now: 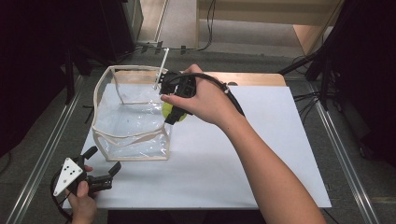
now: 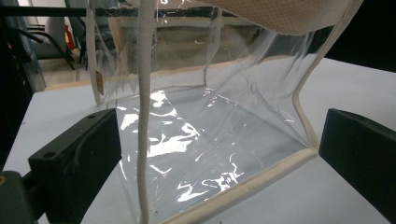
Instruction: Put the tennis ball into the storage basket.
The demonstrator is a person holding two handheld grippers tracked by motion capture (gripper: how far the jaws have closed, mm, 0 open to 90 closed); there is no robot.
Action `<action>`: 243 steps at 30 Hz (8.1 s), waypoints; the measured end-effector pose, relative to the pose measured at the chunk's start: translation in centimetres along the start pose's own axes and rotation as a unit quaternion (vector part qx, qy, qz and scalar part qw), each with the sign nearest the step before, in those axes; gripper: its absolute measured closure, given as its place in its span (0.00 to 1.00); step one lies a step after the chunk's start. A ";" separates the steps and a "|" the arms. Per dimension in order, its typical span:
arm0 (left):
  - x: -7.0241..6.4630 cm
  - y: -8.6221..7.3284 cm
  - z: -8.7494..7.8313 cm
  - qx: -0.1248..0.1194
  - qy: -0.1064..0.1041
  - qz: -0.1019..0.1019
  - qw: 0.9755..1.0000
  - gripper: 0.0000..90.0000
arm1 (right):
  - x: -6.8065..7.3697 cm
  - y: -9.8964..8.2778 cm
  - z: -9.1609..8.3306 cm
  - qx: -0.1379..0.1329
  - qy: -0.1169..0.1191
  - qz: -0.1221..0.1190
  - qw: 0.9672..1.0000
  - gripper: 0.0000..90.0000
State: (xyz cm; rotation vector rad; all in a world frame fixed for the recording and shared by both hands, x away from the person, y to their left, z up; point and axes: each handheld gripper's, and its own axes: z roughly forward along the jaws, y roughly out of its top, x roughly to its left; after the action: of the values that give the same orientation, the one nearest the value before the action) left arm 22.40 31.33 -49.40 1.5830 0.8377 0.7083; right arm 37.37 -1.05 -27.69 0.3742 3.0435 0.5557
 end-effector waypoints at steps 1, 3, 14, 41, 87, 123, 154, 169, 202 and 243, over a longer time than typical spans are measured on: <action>0.0 0.0 0.0 0.000 0.000 0.000 1.000 0.00 | -0.1 0.1 0.1 -0.003 0.000 -0.004 1.000 0.26; 0.0 0.0 0.0 0.000 -0.001 0.000 1.000 0.00 | 0.0 0.3 0.1 -0.001 0.001 0.000 1.000 0.26; 0.0 0.0 0.0 0.000 -0.001 0.000 1.000 0.00 | -0.2 1.3 0.2 0.000 0.004 -0.005 1.000 0.26; -0.1 0.0 0.1 0.002 -0.002 0.006 1.000 0.00 | -0.2 3.4 1.1 0.003 0.010 -0.013 1.000 0.26; -0.1 0.0 0.0 0.000 -0.004 0.003 1.000 0.00 | -0.4 5.8 3.4 0.014 0.003 -0.016 1.000 0.26; -0.1 0.0 0.1 0.001 -0.004 0.005 1.000 0.00 | -0.5 3.1 2.1 -0.036 -0.039 0.000 0.999 0.00; -0.2 0.0 0.1 0.004 -0.005 0.007 1.000 0.00 | 0.6 -1.1 2.6 -0.043 -0.050 0.012 0.998 0.00; -0.2 0.0 0.2 0.004 -0.005 0.009 1.000 0.00 | 0.7 -3.5 3.8 -0.047 -0.043 0.024 0.998 0.00; -0.2 0.0 0.2 0.006 -0.006 0.011 1.000 0.00 | 1.1 -10.0 6.5 -0.073 -0.046 0.068 0.994 0.00; -0.2 0.0 0.2 0.007 -0.004 0.011 1.000 0.00 | 2.4 -17.7 8.2 -0.143 -0.081 0.118 0.979 0.00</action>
State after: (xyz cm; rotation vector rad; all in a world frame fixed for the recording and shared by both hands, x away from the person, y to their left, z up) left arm 22.41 31.06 -49.44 1.6088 0.8217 0.7127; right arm 31.51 -13.70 -41.58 0.7310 2.7258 0.9110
